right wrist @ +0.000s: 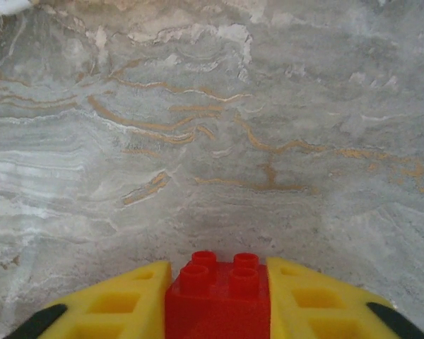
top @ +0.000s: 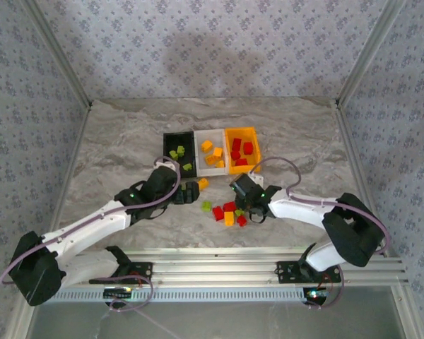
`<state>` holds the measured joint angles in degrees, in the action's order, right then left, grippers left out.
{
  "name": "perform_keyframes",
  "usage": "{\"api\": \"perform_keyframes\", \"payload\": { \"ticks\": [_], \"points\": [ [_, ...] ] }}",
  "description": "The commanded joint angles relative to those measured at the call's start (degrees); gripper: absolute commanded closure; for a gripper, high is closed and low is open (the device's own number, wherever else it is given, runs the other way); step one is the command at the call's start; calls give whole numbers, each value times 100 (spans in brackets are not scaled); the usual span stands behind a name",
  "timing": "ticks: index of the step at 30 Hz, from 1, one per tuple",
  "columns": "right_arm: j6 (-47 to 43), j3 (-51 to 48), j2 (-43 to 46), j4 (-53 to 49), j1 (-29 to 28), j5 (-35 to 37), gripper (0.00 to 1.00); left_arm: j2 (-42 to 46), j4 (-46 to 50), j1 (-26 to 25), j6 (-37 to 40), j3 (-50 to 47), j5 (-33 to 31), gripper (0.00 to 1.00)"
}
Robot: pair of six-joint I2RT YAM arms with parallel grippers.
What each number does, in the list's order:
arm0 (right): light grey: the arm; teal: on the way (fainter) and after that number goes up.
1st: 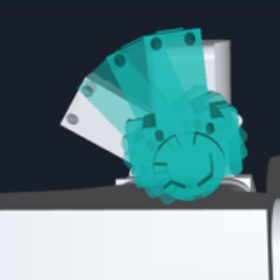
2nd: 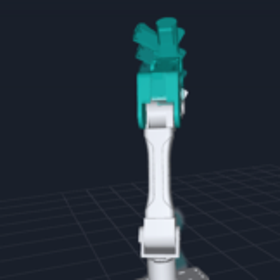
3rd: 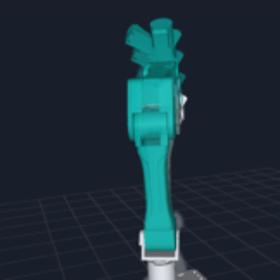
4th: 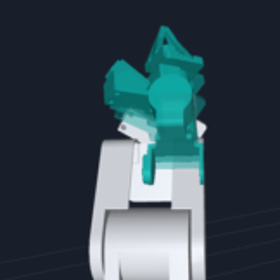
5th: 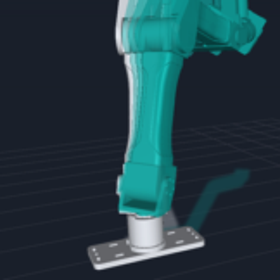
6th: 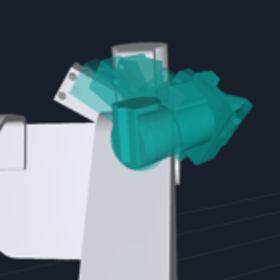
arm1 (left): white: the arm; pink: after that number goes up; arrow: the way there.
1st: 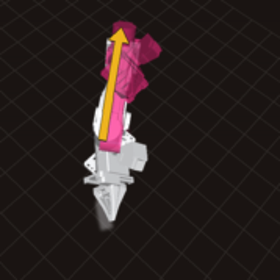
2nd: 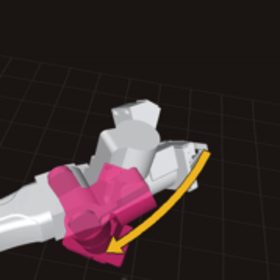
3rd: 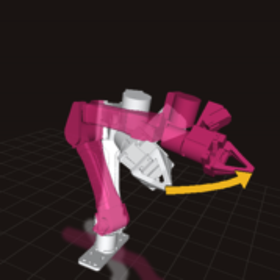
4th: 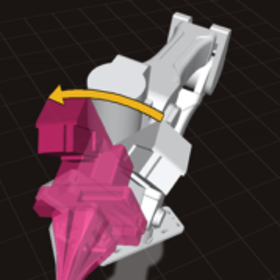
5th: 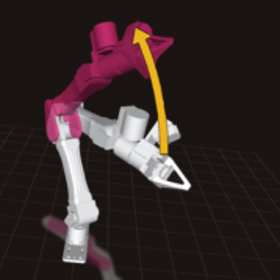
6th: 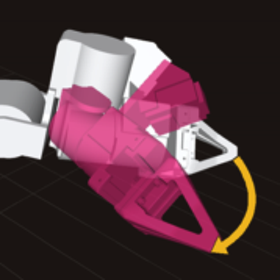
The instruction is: Sort the legos into containers by color
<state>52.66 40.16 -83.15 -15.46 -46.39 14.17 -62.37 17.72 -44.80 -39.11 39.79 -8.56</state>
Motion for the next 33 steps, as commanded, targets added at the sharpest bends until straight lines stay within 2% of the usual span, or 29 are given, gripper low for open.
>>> {"api": "perform_keyframes", "payload": {
  "ticks": [1, 6, 11, 18, 24, 28, 30, 33],
  "points": [
    [14, -27, 241, -308, -12, 124, 72, 93, -164, -20, -4, -34, -60, 1],
    [-481, 328, 929, -684, 67, 252, 76, 237, -178, -35, 55, -158, -72, 0],
    [-1151, 1145, 1005, -846, 564, 88, 75, 304, -233, -34, 22, -317, 100, 0],
    [-1611, 2546, -385, -652, 1296, -27, 73, 312, -207, -39, -75, -470, 126, 0],
    [-2021, 3806, -1882, -683, 1655, 106, 72, 321, -179, -39, -85, -543, 186, 0],
    [-2170, 4345, -2523, -705, 1800, 32, 69, 314, -164, -46, -53, -584, 173, 1],
    [-2207, 4451, -2633, -674, 1818, -14, 64, 312, -175, -40, -34, -604, 179, 0],
    [-2254, 4473, -2581, -568, 1825, -63, 48, 296, -194, -38, 0, -622, 186, 0]
  ]
}}
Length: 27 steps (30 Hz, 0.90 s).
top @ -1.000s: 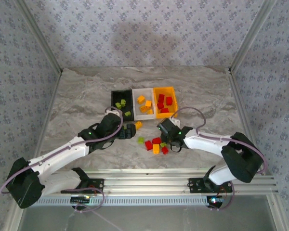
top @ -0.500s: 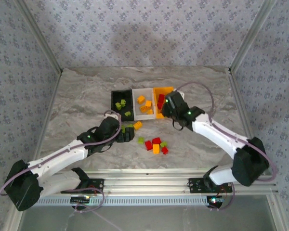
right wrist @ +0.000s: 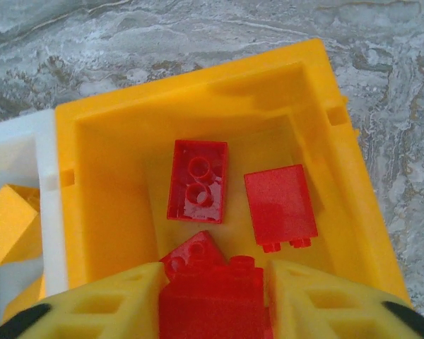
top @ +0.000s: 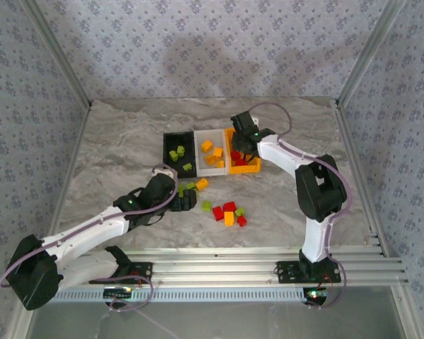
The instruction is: Sort the legos into containers by color
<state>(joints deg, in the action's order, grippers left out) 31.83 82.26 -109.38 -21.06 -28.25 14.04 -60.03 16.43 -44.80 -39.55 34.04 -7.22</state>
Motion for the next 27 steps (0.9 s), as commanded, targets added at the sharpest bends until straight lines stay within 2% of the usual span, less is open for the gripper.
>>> {"api": "perform_keyframes", "payload": {
  "ticks": [1, 6, 11, 16, 21, 27],
  "points": [
    [-169, 280, 93, -11, 9, -76, 43, 57, -52, -39, 65, -39, 44, 0],
    [-223, 48, 672, 78, -118, -102, 33, 8, -20, -39, 158, 16, 7, 0],
    [-178, -649, 1485, 274, -440, -121, 30, -267, -38, -44, 232, 121, 4, 1],
    [12, -1688, 2252, 532, -754, -88, 30, -964, -261, -202, 451, 455, 222, 11],
    [230, -2560, 2907, 669, -772, -22, 29, -1693, -285, -777, 636, 933, 2, 14],
    [376, -3318, 3639, 766, -692, 20, 29, -2402, -196, -1048, 777, 1269, -187, 28]
  ]
}}
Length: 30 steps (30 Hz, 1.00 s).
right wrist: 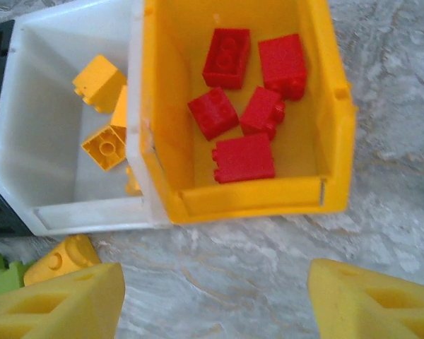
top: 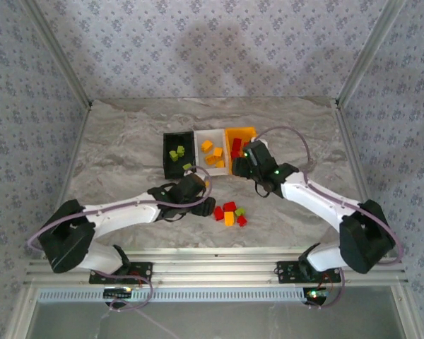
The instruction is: Sort the legos into containers by color
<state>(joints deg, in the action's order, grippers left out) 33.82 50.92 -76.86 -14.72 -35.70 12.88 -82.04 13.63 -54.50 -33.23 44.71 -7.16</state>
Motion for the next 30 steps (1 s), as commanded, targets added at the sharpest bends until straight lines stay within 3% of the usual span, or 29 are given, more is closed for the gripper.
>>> {"api": "perform_keyframes", "payload": {
  "ticks": [1, 16, 30],
  "points": [
    [177, -303, 515, 167, 78, 135, 29, -301, 116, -92, 159, 254, -228, 30],
    [334, -863, 1325, 207, 258, 99, 28, -1313, 49, -140, 330, 761, -456, 38],
    [388, -1057, 1553, 301, 375, 47, 28, -1564, 416, -183, 151, 603, -504, 59]
  ]
}}
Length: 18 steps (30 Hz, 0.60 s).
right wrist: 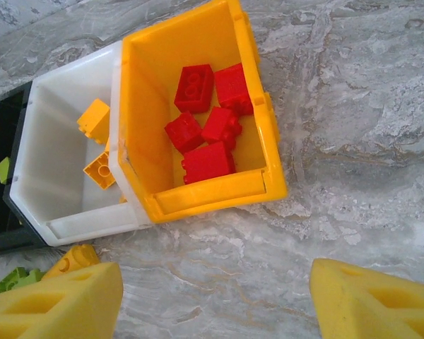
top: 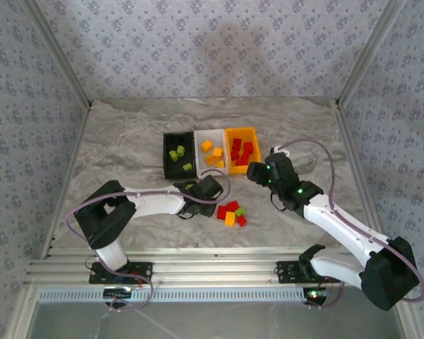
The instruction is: Sort the legos into containers by color
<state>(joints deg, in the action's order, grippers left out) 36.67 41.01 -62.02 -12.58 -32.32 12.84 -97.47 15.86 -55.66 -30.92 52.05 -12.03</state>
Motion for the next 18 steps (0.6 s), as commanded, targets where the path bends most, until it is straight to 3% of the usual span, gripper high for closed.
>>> {"api": "perform_keyframes", "payload": {
  "ticks": [1, 4, 10, 14, 18],
  "points": [
    [113, -60, 67, 84, 38, 61, 28, 10, 173, -75, -96, -151, 15, 63],
    [130, -51, 62, 74, 43, 52, 28, 217, 155, -83, -136, -193, 67, 70],
    [182, -72, 102, 68, 42, 43, 28, 1112, 378, 116, -155, -143, -89, 71],
    [242, -120, 85, 123, 48, 34, 28, 1764, 531, 779, -81, 24, -428, 71],
    [268, -151, 19, 161, 52, 34, 28, 1744, 464, 1587, -46, 343, -781, 69]
  ]
}}
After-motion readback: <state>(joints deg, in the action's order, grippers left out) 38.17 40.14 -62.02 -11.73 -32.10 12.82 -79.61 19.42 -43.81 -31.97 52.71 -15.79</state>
